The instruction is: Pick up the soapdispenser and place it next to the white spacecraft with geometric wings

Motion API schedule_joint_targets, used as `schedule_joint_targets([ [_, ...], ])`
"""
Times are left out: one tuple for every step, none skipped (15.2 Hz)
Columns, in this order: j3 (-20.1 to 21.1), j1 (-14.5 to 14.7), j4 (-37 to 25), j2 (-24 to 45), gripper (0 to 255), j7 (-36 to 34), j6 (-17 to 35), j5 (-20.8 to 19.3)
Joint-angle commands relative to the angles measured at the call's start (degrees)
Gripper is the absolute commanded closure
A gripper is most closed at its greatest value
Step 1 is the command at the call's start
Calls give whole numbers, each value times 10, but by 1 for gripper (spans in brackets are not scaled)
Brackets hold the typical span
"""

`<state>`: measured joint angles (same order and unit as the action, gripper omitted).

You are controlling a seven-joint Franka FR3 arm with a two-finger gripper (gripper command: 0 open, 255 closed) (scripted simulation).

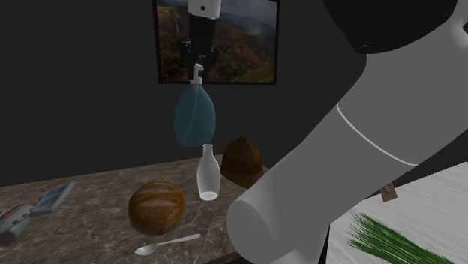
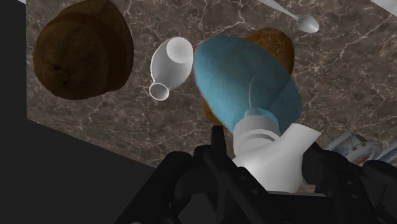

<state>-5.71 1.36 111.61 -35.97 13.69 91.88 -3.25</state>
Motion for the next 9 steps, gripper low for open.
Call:
schedule_joint_targets([
  [16, 5, -2, 19, 255, -21, 18, 6],
  [24, 7, -3, 30, 255, -30, 26, 8],
  [32, 9, -6, 41, 255, -40, 35, 10],
  [40, 12, -8, 53, 255, -50, 44, 12],
  [48, 14, -12, 65, 255, -59, 52, 13],
  [55, 16, -16, 78, 255, -69, 60, 14],
  [63, 18, -21, 91, 255, -79, 68, 15],
  [70, 20, -27, 105, 255, -88, 75, 16],
  [77, 23, -34, 119, 255, -98, 83, 16],
])
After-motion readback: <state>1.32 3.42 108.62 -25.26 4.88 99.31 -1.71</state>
